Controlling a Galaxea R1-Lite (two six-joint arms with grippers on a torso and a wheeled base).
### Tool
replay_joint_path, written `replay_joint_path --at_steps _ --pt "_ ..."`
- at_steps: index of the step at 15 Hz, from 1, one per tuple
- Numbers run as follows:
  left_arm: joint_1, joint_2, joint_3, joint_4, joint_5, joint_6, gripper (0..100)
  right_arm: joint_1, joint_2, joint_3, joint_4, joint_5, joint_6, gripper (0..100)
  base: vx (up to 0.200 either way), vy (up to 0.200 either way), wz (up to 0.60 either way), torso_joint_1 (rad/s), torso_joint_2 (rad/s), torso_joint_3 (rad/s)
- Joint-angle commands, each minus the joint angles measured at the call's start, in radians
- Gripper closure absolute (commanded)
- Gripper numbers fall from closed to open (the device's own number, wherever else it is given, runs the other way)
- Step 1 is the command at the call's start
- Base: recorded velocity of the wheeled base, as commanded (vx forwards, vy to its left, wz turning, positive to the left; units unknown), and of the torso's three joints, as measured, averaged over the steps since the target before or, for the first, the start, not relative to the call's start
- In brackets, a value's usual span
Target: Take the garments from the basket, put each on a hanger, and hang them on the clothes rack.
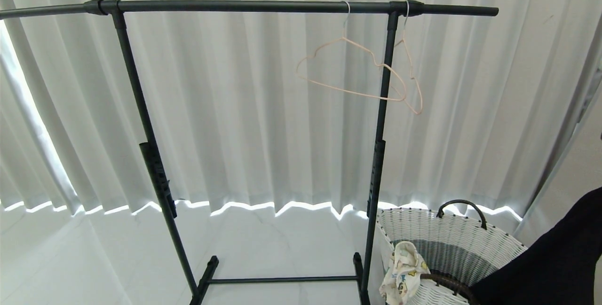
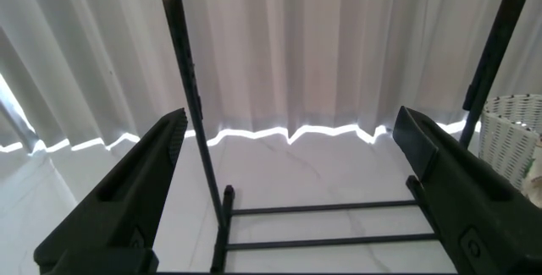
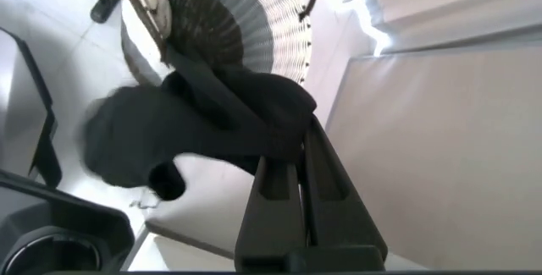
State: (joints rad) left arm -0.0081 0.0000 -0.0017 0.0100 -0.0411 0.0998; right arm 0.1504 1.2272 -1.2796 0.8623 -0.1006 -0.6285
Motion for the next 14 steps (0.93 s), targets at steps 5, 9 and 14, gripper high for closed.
replay_joint_path --at_steps 5,9,14 --pt "0.000 0.002 0.000 -0.001 0.000 0.000 0 0.057 0.001 -0.009 0.001 -0.019 0.000 100 -0.200 0.000 0.00 -0.002 0.00 0.005" --pt "0.000 0.002 0.002 -0.001 0.000 0.000 0 0.083 0.012 -0.012 0.000 -0.021 0.000 100 -0.150 0.000 0.00 0.002 0.00 0.004" --pt "0.000 0.002 0.000 -0.001 0.000 0.011 0 0.110 0.020 -0.012 -0.002 -0.019 0.001 100 0.000 0.000 0.00 0.000 0.00 0.000"
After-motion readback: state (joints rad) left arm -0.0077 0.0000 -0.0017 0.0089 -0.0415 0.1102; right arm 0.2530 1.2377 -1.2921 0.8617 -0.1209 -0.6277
